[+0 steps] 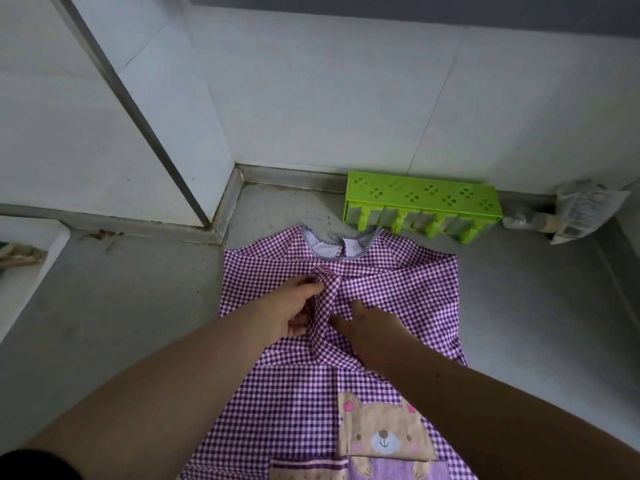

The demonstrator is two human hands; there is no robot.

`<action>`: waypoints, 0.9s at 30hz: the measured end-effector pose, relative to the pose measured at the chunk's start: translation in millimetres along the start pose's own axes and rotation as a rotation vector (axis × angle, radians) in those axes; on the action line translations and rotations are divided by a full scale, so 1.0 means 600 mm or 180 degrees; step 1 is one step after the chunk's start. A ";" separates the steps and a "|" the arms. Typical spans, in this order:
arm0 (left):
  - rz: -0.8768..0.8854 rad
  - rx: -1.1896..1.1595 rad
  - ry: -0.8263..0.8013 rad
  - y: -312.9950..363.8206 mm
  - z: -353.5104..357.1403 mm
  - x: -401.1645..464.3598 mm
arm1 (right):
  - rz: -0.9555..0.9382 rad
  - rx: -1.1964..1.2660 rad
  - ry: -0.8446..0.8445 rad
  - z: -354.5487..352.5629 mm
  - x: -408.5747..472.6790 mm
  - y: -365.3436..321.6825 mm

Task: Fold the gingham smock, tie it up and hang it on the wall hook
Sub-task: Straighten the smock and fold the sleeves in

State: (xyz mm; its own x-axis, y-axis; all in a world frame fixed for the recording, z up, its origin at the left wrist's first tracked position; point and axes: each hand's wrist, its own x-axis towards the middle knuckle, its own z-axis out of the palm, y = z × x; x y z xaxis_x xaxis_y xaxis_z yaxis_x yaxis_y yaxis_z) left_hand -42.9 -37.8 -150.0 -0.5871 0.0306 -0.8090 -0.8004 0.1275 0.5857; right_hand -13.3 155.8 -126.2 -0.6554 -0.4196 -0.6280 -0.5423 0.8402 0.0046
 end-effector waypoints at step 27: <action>0.0503 0.1814 0.1307 -0.019 -0.165 -0.045 | 0.0574 0.0152 0.0240 0.031 0.005 0.070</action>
State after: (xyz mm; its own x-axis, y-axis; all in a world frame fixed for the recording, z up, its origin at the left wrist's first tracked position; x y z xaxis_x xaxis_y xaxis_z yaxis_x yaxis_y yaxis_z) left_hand -29.8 -138.1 -129.9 -0.7785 -0.2696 -0.5667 -0.5802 0.6535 0.4862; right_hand -28.5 196.2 -142.6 -0.7782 -0.2839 -0.5602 -0.3882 0.9186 0.0737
